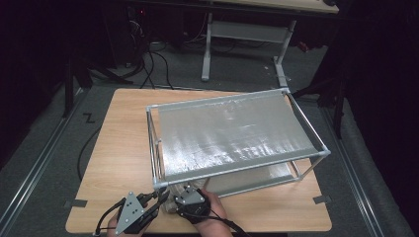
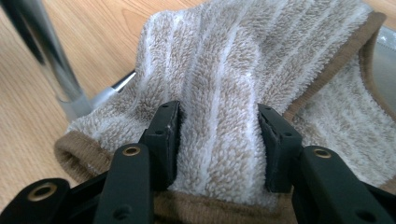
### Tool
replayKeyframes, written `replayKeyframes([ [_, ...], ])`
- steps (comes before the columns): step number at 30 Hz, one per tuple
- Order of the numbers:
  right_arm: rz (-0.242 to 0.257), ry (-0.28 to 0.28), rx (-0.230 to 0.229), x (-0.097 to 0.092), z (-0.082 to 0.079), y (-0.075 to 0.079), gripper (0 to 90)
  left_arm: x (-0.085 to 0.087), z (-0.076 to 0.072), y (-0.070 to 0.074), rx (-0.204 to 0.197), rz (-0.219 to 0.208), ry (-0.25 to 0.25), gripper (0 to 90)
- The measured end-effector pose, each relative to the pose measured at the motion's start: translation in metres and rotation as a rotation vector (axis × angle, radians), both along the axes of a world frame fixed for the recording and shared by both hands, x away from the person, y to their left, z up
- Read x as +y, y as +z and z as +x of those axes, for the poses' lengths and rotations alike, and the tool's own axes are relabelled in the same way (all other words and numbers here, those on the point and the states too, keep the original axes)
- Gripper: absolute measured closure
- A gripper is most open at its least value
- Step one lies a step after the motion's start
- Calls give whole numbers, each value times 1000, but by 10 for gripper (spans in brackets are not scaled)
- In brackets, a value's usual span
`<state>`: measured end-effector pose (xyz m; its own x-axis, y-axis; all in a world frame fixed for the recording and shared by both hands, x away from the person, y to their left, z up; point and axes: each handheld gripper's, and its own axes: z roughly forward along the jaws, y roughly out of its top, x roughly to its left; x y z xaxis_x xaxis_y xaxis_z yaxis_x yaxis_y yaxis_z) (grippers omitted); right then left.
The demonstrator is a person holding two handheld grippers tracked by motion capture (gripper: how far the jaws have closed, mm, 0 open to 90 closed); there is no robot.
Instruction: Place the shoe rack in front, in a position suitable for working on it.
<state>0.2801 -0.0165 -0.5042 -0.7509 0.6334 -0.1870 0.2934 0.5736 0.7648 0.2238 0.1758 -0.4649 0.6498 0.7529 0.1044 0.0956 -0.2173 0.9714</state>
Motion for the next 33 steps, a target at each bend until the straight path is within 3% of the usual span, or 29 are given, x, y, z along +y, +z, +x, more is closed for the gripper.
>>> replayKeyframes([
  [12,-14,-51,-1,-22,10,0,547,0,0,0,0,6,-2,784],
  [17,-4,-114,29,-34,10,0,547,0,0,0,0,3,-2,784],
  [18,-12,-62,-39,-40,16,-1,546,0,0,0,0,2,-3,784],
  [19,-2,-124,30,-41,12,0,546,0,0,0,0,1,-3,784],
  [20,-1,-135,36,-44,12,1,545,0,0,0,0,3,-3,784],
  [21,-7,-85,-30,-49,19,0,543,0,0,0,0,4,-3,784],
  [22,1,-149,41,-51,15,1,542,0,0,0,0,4,-3,784],
  [25,-2,-150,18,-63,21,1,540,0,0,0,2,6,-3,784],
  [33,-1,-225,36,-96,31,3,535,0,0,0,4,1,-2,784],
])
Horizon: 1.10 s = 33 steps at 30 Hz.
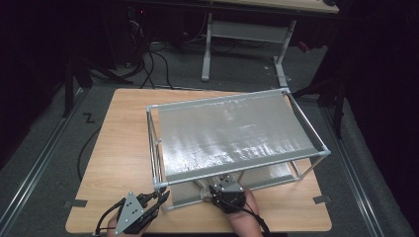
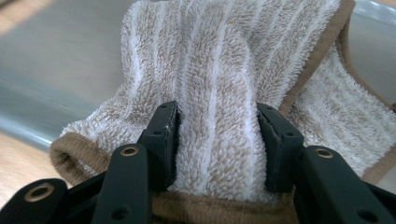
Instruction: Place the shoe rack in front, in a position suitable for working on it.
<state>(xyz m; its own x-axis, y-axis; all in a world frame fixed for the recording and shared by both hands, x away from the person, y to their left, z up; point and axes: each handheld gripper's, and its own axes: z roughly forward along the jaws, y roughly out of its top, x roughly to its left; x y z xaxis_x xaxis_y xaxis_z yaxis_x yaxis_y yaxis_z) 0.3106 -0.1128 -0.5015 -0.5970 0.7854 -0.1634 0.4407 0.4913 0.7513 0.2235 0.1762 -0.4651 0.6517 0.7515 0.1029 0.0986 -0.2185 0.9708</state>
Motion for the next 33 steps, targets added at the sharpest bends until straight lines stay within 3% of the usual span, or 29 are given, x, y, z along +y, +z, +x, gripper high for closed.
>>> replayKeyframes([
  [10,-9,-123,-11,-50,14,0,530,0,0,0,2,-2,0,785],
  [28,41,-387,-33,-160,41,0,525,-2,0,-1,3,-1,-7,784],
  [33,43,-453,-39,-180,47,0,526,-3,1,-1,-2,-1,-17,785],
])
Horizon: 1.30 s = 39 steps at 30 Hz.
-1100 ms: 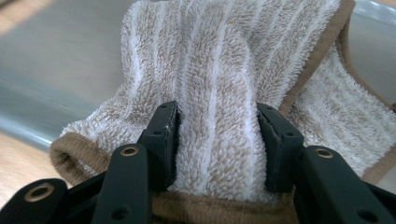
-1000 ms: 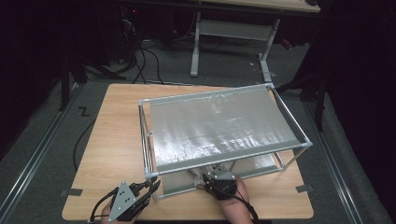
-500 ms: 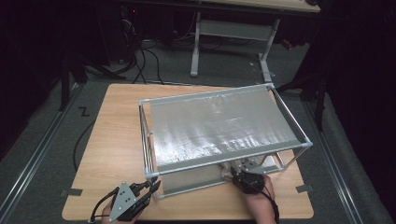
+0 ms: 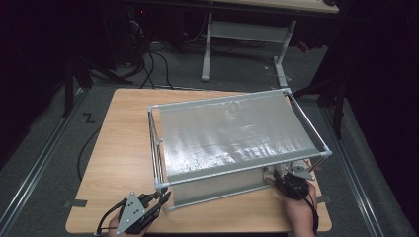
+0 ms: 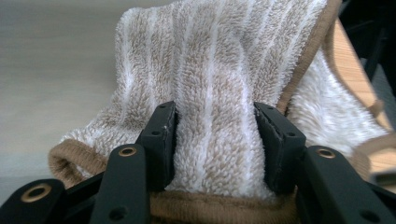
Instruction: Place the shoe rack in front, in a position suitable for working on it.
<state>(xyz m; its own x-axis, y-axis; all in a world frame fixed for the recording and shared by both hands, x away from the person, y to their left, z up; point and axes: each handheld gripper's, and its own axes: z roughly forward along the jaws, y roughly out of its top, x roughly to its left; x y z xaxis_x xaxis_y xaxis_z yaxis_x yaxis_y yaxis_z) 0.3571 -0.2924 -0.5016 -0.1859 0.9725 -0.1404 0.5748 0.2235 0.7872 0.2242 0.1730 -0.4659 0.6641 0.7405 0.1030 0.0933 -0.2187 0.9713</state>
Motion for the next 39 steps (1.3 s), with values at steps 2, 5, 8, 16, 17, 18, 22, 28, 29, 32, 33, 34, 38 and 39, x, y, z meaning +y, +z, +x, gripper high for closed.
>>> replayKeyframes([
  [2,11,-24,4,-3,0,0,526,0,0,0,0,0,-1,785],
  [5,8,-42,7,-5,1,0,526,0,0,0,4,5,6,785],
  [8,-2,-39,6,-3,2,0,528,-1,-1,0,0,12,9,785],
  [16,-10,-32,13,0,2,0,527,-1,0,0,-6,12,2,784],
  [17,-14,-26,12,1,2,0,526,-1,0,0,-7,11,3,784],
  [18,-16,-24,14,2,1,0,526,-1,0,0,-6,10,4,784],
  [22,-9,-3,20,10,-1,-1,527,-1,0,0,-6,10,4,784],
  [28,-17,80,25,33,-5,-1,527,0,-1,0,1,12,11,784],
  [29,-13,96,28,38,-6,-1,527,0,-1,0,1,13,10,784],
  [32,-12,139,31,53,-9,-1,527,0,0,0,2,14,8,784],
  [33,-8,149,33,57,-11,-1,527,0,0,0,2,15,8,784],
  [34,-9,164,35,62,-12,-2,527,0,0,0,3,14,8,784],
  [38,-12,211,40,82,-17,-1,526,-1,0,0,-4,13,0,784],
  [39,-1,219,50,88,-18,-1,526,0,0,0,3,16,7,784],
])
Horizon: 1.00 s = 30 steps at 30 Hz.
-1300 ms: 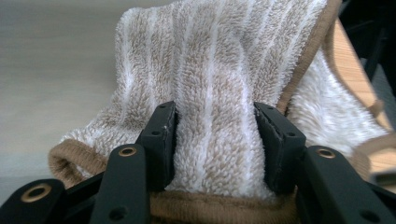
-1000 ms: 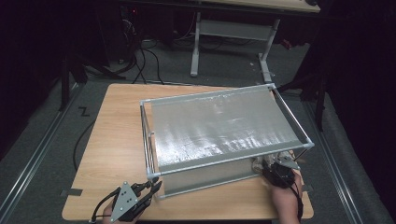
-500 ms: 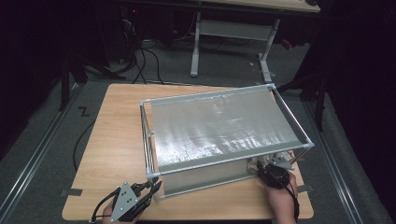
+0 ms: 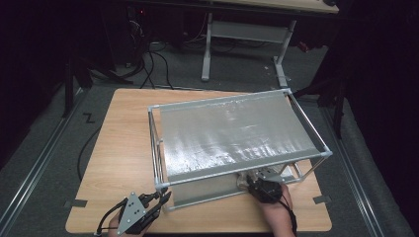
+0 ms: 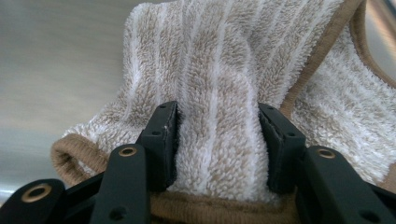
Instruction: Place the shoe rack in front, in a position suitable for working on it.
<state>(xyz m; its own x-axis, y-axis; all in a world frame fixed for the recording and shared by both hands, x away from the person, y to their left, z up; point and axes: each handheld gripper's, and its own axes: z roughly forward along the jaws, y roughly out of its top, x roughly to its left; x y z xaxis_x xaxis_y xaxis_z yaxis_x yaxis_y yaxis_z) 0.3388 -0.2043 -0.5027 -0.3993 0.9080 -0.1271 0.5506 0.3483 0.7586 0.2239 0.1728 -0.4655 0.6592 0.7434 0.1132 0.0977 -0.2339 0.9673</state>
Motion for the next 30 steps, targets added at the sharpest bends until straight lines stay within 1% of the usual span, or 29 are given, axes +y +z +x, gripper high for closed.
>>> replayKeyframes([
  [1,-4,12,-1,6,-2,0,526,0,1,0,-9,0,-8,784],
  [4,-13,68,-6,23,-5,0,526,0,1,0,-8,-3,-8,784],
  [5,-18,77,-8,30,-7,0,526,0,0,0,0,-1,-1,784],
  [7,-19,103,-7,40,-10,-1,527,0,0,0,0,-1,-1,784],
  [8,-24,106,-2,46,-11,-1,527,0,0,0,-1,-1,-1,784],
  [10,-23,137,-8,57,-14,-1,527,0,0,0,0,0,-1,784],
  [11,-17,144,-2,62,-16,-1,527,0,0,0,0,-1,0,784],
  [12,-23,168,-11,67,-17,-1,528,0,0,0,0,0,0,784],
  [13,-24,171,-3,73,-19,-1,528,0,0,0,0,-1,0,785],
  [14,-31,196,-13,78,-19,-1,528,0,0,0,-1,-1,0,784],
  [15,-27,198,-6,84,-22,-1,528,0,0,0,-1,-1,0,785],
  [16,-35,227,-19,90,-23,-1,528,0,0,0,-1,-2,1,785],
  [19,-31,275,-16,108,-28,-1,528,0,0,0,-2,-3,1,784],
  [20,-31,283,-10,113,-30,-1,528,0,0,0,-2,-2,1,785],
  [21,-39,303,-17,118,-31,-1,528,0,0,0,-2,-2,0,785],
  [22,-67,322,-24,123,-32,-1,528,0,0,0,-2,-5,1,785],
  [23,-41,328,-15,130,-34,-1,529,-1,1,0,-6,-8,-5,785],
  [27,-22,380,-14,153,-40,-2,525,-1,1,-1,-5,-10,-6,785],
  [29,-2,412,-2,164,-43,-2,517,-1,1,-1,-6,-11,-7,785],
  [30,16,418,19,171,-46,-2,511,-1,1,-1,-5,-10,-7,785],
])
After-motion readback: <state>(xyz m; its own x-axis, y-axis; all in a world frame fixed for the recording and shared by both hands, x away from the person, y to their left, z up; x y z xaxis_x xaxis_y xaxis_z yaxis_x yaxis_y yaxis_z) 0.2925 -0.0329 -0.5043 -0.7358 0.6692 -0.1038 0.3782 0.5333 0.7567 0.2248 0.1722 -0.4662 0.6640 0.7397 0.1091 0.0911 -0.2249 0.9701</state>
